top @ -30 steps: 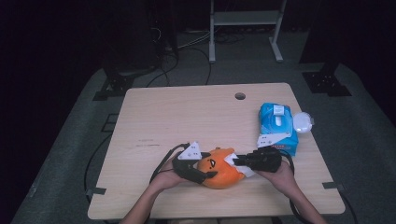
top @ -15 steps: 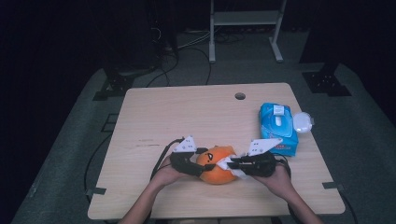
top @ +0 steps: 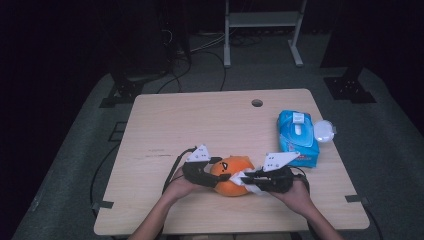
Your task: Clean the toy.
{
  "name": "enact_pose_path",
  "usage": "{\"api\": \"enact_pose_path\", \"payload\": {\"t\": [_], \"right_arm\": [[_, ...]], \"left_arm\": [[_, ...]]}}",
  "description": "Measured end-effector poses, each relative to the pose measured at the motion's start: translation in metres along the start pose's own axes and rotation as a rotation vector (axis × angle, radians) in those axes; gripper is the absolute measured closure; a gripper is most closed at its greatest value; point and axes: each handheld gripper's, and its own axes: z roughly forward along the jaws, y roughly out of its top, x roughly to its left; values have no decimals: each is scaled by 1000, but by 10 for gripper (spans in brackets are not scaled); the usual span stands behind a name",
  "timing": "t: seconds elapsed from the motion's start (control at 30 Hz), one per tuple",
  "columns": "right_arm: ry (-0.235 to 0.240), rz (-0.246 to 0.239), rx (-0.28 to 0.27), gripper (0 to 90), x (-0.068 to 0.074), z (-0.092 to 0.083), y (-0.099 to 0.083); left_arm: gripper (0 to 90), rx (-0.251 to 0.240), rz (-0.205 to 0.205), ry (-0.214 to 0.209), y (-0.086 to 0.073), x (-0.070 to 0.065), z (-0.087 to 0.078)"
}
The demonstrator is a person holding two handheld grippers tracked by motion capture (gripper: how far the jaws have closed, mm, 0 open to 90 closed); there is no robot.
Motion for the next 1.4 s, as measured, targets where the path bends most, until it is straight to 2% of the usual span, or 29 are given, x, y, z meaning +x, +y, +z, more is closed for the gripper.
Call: {"api": "enact_pose_path", "payload": {"t": [0.03, 0.07, 0.13, 0.17, 0.2, 0.23, 0.33, 0.4, 0.43, 0.57, 0.63, 0.67, 0.73, 0.8, 0.87, 0.97, 1.03, 1.1, 1.13, 1.17, 1.23, 1.27, 1.3, 1.33, 1.37, 1.4], "right_arm": [[0, 0, 0, 818, 0, 0, 0], [-1, 27, -11, 819, -5, -2, -2], [7, 46, -16, 820, -10, -3, -5], [7, 46, -16, 820, -10, -3, -5], [16, 66, -20, 821, -10, -3, -7], [16, 66, -20, 821, -10, -3, -7], [4, 67, -16, 820, -10, -4, -10], [4, 74, -18, 820, -11, -5, -10], [15, 85, -20, 820, -12, -5, -12], [17, 87, -17, 819, -8, -3, -11], [12, 79, -17, 819, -5, -2, -9], [29, 67, -27, 819, -1, 2, -5], [31, 62, -27, 819, 0, 3, -4], [13, 19, -16, 820, 5, 8, 1], [6, 23, -18, 820, 5, 6, 1], [-54, 49, -35, 820, -5, -4, -2], [-77, 82, -37, 820, -13, -10, -8], [-80, 101, -38, 820, -17, -12, -11], [-76, 127, -36, 820, -22, -14, -16], [-76, 127, -36, 820, -22, -14, -16], [-71, 131, -31, 819, -20, -14, -17], [-71, 113, -26, 818, -14, -13, -15], [-71, 113, -26, 818, -14, -13, -15], [-69, 87, -22, 818, -8, -10, -11], [-69, 87, -22, 818, -8, -10, -11], [-61, 81, -24, 818, -7, -9, -9]], "left_arm": [[302, 0, 0, 0, 0, 0, 0], [277, 2, 2, -7, 1, 1, -1], [190, 7, 14, -1, 3, 0, -3], [190, 9, 21, 1, 6, -1, -6], [147, 19, 38, -13, 9, -4, -12], [132, 19, 38, -13, 9, -4, -12], [143, 65, 49, -49, 8, -5, -17], [174, 65, 46, -56, 6, -5, -16], [234, 67, 43, -50, 4, -5, -13], [305, 55, 62, -20, 5, -5, -11], [308, 52, 53, -17, 5, -3, -10], [307, 47, 42, -19, 5, -2, -9], [306, 44, 36, -19, 4, -2, -8], [309, 54, 43, -16, 4, -1, -9], [311, 46, 35, -19, 2, 1, -10], [313, 45, 36, -26, -1, 4, -11], [312, 43, 31, -30, -2, 4, -11], [302, 41, 27, -30, -3, 4, -11], [281, 41, 23, -28, -3, 4, -11], [281, 41, 15, -25, -2, 4, -10], [178, 65, -25, -13, -3, 5, -6], [174, 65, -32, -33, -4, 6, -4], [178, 65, -32, -33, -4, 6, -4], [201, 67, -4, -38, -1, 2, -5], [217, 67, -4, -38, -1, 2, -5], [217, 61, 15, -35, 0, 0, -5]]}}
